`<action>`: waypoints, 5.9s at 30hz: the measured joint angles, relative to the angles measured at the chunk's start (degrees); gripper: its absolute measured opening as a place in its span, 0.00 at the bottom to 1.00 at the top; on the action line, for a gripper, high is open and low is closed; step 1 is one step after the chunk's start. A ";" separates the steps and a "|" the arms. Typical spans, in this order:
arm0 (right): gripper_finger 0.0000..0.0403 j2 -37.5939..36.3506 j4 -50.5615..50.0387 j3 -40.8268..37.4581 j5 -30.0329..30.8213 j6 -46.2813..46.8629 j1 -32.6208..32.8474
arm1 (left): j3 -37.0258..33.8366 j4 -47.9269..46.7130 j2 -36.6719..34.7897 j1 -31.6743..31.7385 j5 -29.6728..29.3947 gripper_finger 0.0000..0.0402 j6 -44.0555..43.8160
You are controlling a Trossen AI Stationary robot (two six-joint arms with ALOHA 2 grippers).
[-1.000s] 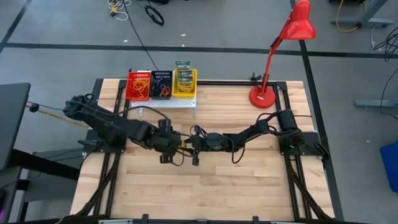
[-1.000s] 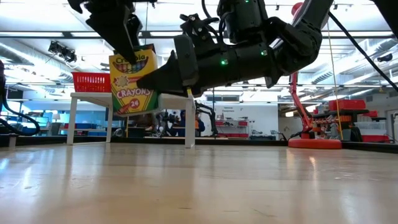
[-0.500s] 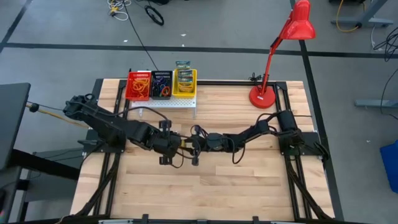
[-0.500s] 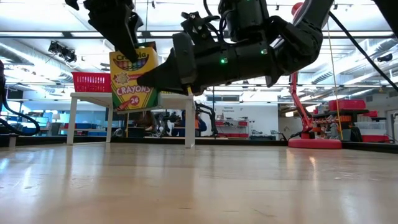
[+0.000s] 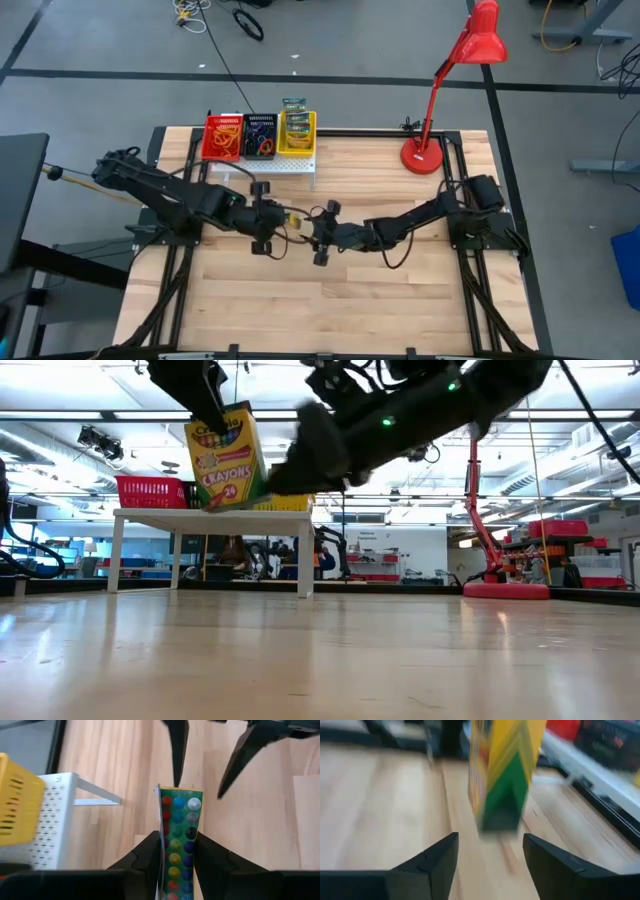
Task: Pick & Place Office Desk Supplies
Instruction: Put the crayon box into the yellow bin on the shelf, then return to Home Position
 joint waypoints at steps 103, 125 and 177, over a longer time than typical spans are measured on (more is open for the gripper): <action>0.03 -12.37 4.35 -22.55 -1.73 7.01 5.01 | 8.84 6.67 -1.72 33.50 34.29 0.07 30.98; 0.01 -27.57 -4.35 -27.29 -9.79 4.24 0.66 | -55.25 93.04 -22.68 31.50 41.02 0.02 13.99; 0.00 -110.08 -23.33 -59.52 -1.69 0.06 -2.95 | -67.93 58.76 -78.92 31.63 29.78 0.02 10.73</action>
